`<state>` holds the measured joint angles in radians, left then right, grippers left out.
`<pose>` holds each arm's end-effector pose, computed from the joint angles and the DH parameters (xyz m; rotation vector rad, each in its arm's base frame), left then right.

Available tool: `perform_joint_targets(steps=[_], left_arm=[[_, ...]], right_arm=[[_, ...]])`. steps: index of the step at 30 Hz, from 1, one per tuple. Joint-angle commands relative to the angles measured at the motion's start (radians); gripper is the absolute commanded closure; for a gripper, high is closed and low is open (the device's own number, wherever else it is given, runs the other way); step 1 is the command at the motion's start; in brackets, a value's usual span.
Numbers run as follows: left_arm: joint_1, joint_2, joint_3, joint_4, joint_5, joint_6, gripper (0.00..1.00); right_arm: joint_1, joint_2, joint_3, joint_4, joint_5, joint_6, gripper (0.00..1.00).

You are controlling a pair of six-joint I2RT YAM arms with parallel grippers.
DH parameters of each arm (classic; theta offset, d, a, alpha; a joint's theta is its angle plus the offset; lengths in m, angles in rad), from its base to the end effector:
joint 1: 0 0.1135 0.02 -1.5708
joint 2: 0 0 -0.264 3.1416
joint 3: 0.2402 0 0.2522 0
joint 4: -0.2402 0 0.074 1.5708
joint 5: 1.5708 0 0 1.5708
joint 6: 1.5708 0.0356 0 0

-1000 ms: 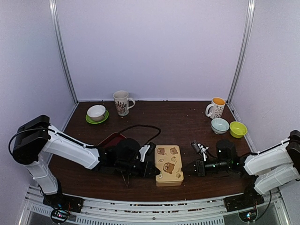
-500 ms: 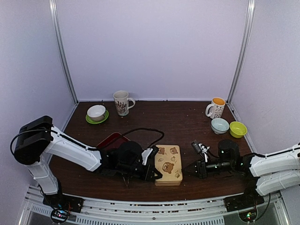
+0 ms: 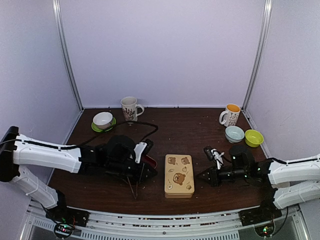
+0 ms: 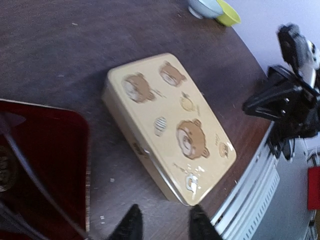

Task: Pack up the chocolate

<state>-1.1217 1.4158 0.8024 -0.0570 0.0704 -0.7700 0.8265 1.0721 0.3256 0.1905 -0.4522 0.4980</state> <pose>0.1279 -0.2712 0.2143 0.4749 2.4316 -1.0220 0.1270 0.1608 0.1671 -0.6707 2.2360 1.2116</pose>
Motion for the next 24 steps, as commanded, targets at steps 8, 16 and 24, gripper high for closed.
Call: perform_joint_targets(steps=[8, 16, 24], left_arm=[[0.273, -0.413, -0.027, -0.314, -0.289, 0.264, 0.02], [0.469, -0.504, 0.019, -0.425, -0.547, 0.39, 0.02], [0.648, -0.607, -0.171, -0.137, -0.725, 0.602, 0.02]], right_arm=[[-0.165, -0.334, 0.126, -0.296, 0.517, -0.182, 0.98], [-0.198, -0.354, 0.18, -0.232, 0.796, -0.281, 0.0], [-0.358, -0.283, 0.105, 0.012, 0.921, -0.353, 0.0]])
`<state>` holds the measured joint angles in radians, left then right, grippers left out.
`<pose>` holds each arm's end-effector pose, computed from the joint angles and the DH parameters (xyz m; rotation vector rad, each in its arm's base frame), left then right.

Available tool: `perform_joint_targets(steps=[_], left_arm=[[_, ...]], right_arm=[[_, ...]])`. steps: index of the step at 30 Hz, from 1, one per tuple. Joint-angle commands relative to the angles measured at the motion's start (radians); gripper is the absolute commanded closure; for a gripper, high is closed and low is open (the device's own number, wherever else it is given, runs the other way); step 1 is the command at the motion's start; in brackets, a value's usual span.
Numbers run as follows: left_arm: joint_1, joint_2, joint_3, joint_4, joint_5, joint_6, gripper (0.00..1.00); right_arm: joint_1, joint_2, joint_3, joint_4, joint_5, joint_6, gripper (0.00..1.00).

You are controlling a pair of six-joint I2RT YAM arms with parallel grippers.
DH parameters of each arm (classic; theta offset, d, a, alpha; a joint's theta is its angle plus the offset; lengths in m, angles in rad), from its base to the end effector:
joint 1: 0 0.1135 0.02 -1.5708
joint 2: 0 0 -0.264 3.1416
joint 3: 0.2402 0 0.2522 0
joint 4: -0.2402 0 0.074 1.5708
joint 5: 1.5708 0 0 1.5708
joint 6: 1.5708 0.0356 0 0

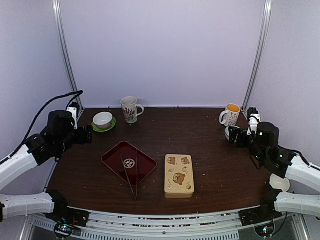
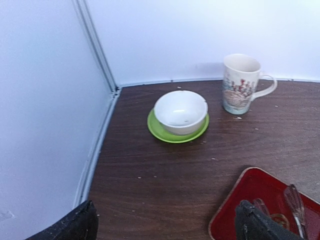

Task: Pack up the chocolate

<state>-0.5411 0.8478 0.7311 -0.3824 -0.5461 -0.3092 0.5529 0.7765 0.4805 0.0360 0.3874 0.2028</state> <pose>0.1701 -0.0806 0.2925 -0.0972 1.9899 0.0200 0.1661 0.0867 0.2569 -0.0460 1.8143 0.1818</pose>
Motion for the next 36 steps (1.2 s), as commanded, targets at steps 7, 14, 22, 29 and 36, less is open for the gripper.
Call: perform_joint_targets(steps=[7, 14, 22, 29, 36], left_arm=[[0.236, -0.04, -0.324, 0.501, -0.008, 0.245, 0.02], [0.366, 0.124, -0.383, 0.77, 0.104, 0.308, 0.02], [0.489, 0.316, -0.414, 1.071, 0.258, 0.371, 0.02], [0.498, 0.423, -0.372, 1.182, 0.354, 0.401, 0.02], [0.515, 0.525, -0.365, 1.291, 0.369, 0.396, 0.02]], right_arm=[[-0.324, 0.049, -0.241, 0.553, -0.13, -0.072, 0.03], [-0.407, 0.242, -0.222, 0.678, -0.278, -0.159, 0.03], [-0.459, 0.453, -0.228, 0.946, -0.272, -0.212, 0.05], [-0.487, 0.571, -0.226, 1.031, -0.325, -0.199, 0.07], [-0.488, 0.581, -0.223, 1.033, -0.297, -0.192, 0.04]])
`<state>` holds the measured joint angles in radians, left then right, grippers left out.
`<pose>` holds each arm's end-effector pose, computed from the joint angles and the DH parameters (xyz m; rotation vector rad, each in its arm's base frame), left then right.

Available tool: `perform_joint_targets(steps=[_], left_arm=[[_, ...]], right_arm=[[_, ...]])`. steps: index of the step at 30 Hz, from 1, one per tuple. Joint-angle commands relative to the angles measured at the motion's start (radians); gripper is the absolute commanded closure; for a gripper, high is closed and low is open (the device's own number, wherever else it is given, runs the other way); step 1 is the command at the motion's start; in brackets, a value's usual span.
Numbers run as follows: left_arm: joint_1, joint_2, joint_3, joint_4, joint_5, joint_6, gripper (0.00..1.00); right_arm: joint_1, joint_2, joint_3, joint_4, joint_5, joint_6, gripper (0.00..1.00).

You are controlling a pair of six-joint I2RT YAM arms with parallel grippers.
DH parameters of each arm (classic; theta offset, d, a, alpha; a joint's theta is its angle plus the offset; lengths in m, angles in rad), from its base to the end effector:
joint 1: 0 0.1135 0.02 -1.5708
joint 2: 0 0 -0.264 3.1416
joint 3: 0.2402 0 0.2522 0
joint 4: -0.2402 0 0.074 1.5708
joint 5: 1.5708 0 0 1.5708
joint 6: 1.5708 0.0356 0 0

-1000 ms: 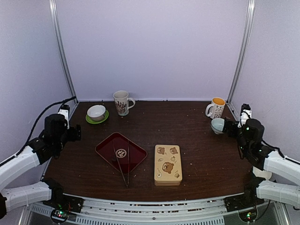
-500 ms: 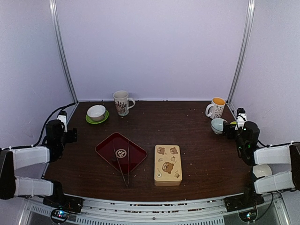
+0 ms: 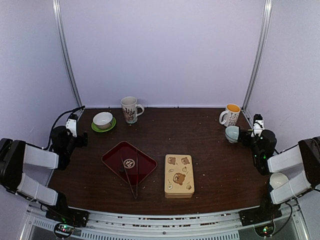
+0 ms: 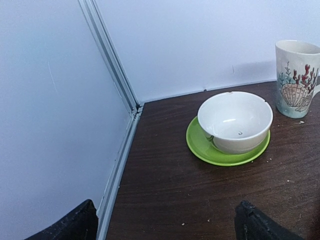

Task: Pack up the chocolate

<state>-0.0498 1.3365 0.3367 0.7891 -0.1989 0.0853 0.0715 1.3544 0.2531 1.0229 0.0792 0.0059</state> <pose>0.2481 -0.0053 0.1738 -0.0231 1.7816 0.2027 0.2364 0.0141 0.1715 0.0063 1.6489 -0.0063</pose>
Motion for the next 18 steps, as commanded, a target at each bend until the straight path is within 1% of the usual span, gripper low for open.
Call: perform_joint_targets(steps=[1, 3, 4, 5, 7, 8, 14, 18], left_arm=[[0.029, 0.048, 0.035, 0.125, 0.017, -0.004, 0.02], [0.049, 0.047, 0.046, 0.092, 0.054, -0.019, 0.02], [0.061, 0.053, 0.045, 0.096, 0.086, -0.024, 0.02], [0.077, 0.06, 0.042, 0.107, 0.112, -0.037, 0.02], [0.096, 0.085, 0.014, 0.185, 0.133, -0.051, 0.02], [0.097, 0.087, 0.003, 0.206, 0.132, -0.051, 0.02], [0.095, 0.089, 0.003, 0.205, 0.092, -0.064, 0.02], [0.097, 0.087, 0.001, 0.208, 0.092, -0.064, 0.02]], right_arm=[[-0.006, 0.0, 0.006, 0.037, 0.022, 0.011, 0.05], [-0.006, 0.005, 0.004, 0.053, 0.024, 0.007, 0.0], [-0.007, 0.005, 0.006, 0.051, 0.024, 0.006, 0.0], [-0.006, 0.004, 0.005, 0.047, 0.024, 0.007, 0.0], [-0.005, 0.005, 0.005, 0.05, 0.025, 0.006, 0.0], [-0.005, 0.005, 0.006, 0.049, 0.025, 0.006, 0.0], [-0.006, 0.005, 0.005, 0.049, 0.025, 0.006, 0.0], [-0.005, 0.005, 0.004, 0.051, 0.025, 0.004, 0.0]])
